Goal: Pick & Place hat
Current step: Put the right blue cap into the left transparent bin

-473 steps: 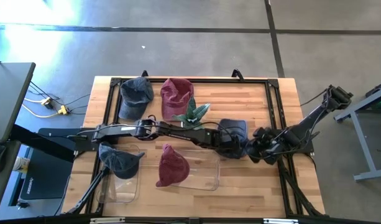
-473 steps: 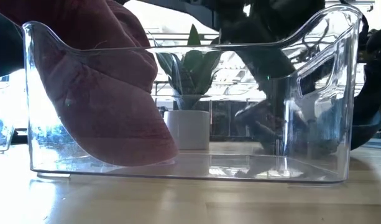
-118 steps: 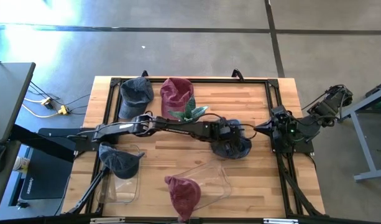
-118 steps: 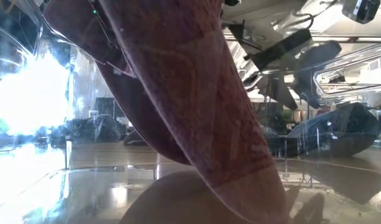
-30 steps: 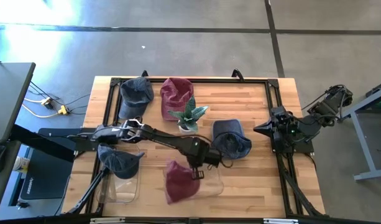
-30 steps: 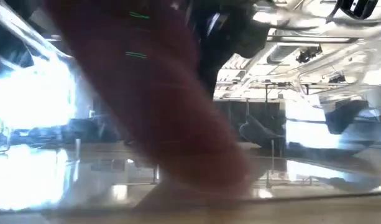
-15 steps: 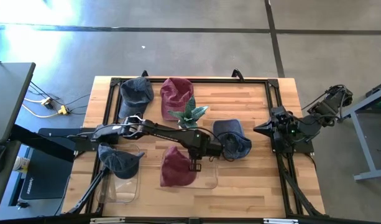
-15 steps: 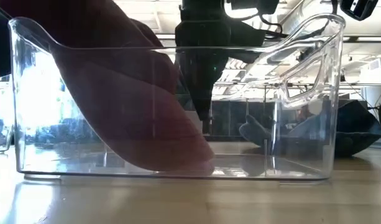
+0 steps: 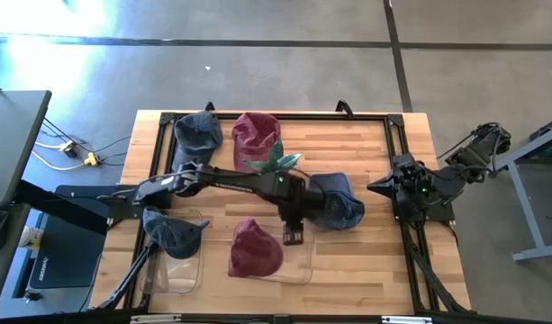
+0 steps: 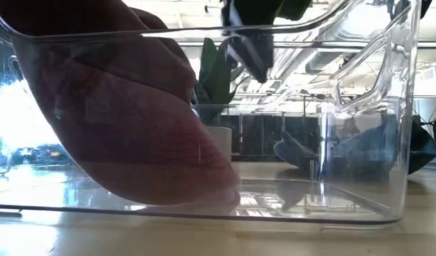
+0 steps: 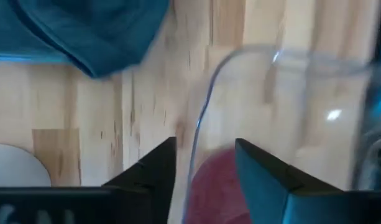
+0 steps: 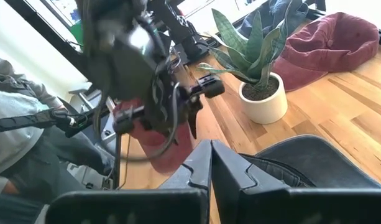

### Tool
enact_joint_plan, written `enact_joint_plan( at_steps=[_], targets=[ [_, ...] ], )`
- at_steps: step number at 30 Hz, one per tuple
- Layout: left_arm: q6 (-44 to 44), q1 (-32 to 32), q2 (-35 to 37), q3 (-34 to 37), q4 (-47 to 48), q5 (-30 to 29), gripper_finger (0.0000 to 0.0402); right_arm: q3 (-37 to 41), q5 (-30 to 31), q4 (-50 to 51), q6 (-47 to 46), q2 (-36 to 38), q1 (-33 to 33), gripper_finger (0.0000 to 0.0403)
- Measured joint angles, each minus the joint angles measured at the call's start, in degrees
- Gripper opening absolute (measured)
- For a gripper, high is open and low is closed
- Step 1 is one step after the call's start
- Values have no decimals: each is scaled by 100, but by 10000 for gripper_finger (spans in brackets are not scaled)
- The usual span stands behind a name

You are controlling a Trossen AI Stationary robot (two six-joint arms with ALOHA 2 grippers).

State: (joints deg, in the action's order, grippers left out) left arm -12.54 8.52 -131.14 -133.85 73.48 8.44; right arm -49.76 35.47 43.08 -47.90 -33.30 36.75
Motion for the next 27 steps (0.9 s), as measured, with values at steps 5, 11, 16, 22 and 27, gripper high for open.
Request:
enact_joint_plan(
  at_steps=[5, 11, 16, 22, 27],
  targets=[
    [-723, -50, 329, -67, -1325, 69, 178, -56, -147, -134, 46, 66, 2, 5],
    [-834, -27, 175, -68, -3635, -585, 161, -393, -142, -165, 382, 171, 2, 4],
    [-900, -136, -433, -19, -4248, -1028, 146, -726, -127, -191, 742, 193, 2, 5],
    [-821, -138, -830, -49, -4733, -404, 143, -879, -69, -184, 935, 193, 2, 4],
    [432, -92, -1172, -36, -4733, -416, 153, -852, -87, -173, 890, 171, 2, 6]
  ],
)
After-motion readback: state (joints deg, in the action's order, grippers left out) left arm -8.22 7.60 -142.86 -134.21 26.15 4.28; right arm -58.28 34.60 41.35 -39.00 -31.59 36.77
